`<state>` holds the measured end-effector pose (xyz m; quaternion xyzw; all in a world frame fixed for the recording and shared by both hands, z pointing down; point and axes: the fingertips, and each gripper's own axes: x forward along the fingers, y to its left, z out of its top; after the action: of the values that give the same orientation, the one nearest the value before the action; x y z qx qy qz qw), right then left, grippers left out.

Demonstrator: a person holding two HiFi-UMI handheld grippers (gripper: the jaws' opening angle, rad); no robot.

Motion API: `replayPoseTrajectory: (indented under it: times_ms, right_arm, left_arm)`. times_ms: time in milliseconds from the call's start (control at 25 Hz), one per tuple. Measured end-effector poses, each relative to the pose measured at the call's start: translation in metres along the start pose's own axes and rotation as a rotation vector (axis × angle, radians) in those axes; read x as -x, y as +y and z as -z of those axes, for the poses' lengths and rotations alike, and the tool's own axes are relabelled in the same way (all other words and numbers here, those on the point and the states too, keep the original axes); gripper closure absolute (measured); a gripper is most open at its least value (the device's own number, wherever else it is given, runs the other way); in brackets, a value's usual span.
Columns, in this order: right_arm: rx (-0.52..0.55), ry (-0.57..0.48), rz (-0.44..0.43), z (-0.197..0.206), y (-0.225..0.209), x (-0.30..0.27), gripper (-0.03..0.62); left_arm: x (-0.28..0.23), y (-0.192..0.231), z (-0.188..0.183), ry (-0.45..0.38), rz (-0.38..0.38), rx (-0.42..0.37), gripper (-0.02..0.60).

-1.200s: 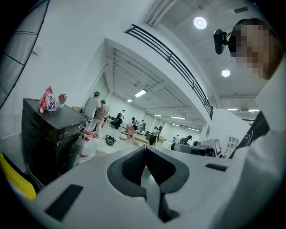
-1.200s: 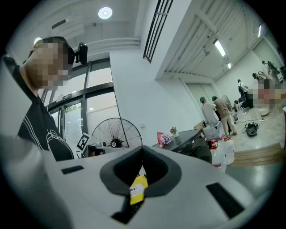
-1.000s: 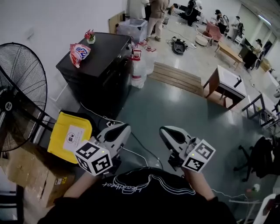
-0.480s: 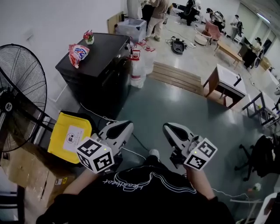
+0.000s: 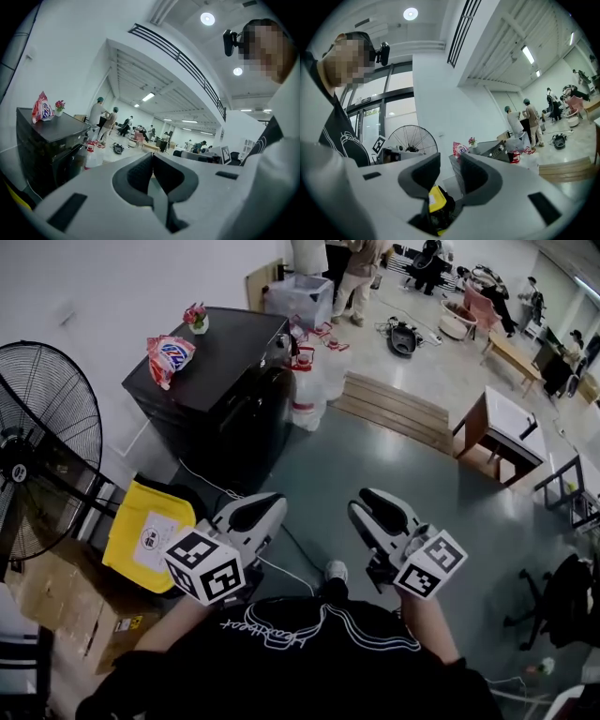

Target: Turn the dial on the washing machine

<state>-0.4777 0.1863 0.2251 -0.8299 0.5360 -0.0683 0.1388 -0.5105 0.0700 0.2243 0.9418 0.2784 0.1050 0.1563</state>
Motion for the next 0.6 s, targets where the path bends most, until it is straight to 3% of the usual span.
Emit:
replayPoseTrajectory:
  times_ms: [600]
  right_arm:
    - [0.027, 0.079, -0.010, -0.041, -0.181, -0.028, 0.315]
  left_arm:
    - [-0.186, 0.044, -0.025, 0.027, -0.051, 0.033, 0.575]
